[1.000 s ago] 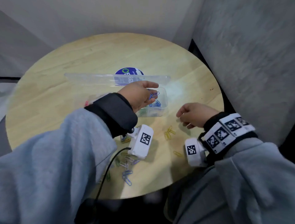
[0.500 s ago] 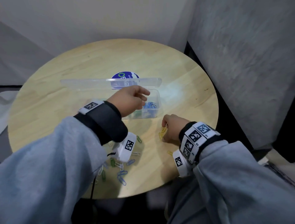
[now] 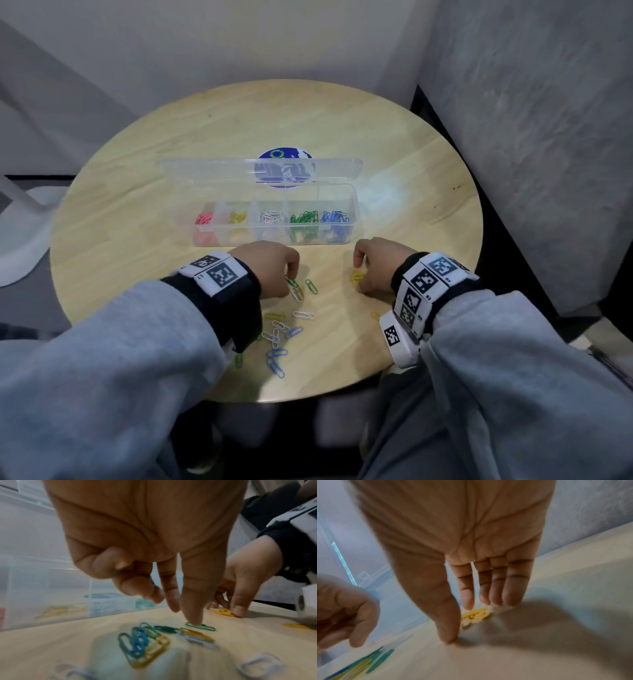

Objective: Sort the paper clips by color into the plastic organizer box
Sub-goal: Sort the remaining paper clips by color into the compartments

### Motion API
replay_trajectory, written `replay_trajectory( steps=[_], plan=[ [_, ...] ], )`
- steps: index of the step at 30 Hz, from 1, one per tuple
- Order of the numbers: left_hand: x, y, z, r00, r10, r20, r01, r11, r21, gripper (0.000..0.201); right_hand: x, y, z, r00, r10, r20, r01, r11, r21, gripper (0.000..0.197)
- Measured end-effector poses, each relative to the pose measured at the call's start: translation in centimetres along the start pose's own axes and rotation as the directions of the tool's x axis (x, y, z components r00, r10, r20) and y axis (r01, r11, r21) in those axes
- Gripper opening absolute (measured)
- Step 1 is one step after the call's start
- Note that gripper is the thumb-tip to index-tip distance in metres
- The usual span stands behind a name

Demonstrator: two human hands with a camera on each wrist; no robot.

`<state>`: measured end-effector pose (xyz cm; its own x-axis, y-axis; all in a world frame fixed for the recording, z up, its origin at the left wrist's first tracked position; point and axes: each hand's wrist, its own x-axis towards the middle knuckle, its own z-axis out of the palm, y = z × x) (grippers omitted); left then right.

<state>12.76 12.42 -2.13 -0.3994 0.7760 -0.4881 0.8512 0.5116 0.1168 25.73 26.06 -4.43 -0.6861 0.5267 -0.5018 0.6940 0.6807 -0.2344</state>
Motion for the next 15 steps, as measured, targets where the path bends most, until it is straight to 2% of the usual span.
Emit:
replay_trajectory(
  steps=[5,10,13,15],
  plan=[
    [0.6,0.9,1.1,0.993,0.114,0.017,-0.114,0.992,0.048,0.022,0.2,-0.7,0.0,0.999,-0.044,0.023,0.045,0.998,-0.036,0.009],
    [1.1,0.7,1.5,0.996,0.088,0.020,-0.090,0.993,0.077,0.009,0.2,-0.9,0.0,0.998,-0.023,0.053,0.026,0.997,-0.067,0.024],
    [1.2,0.5,1.6,0.997,0.077,0.020,-0.078,0.995,0.058,0.010,0.1,-1.1,-0.2,0.998,-0.011,0.067,0.016,0.998,-0.064,0.023],
    [1.4,0.4,1.6,0.998,0.057,0.024,-0.058,0.998,0.030,0.009,0.1,-1.0,-0.4,0.998,0.000,0.065,0.002,1.000,-0.031,0.016]
  ],
)
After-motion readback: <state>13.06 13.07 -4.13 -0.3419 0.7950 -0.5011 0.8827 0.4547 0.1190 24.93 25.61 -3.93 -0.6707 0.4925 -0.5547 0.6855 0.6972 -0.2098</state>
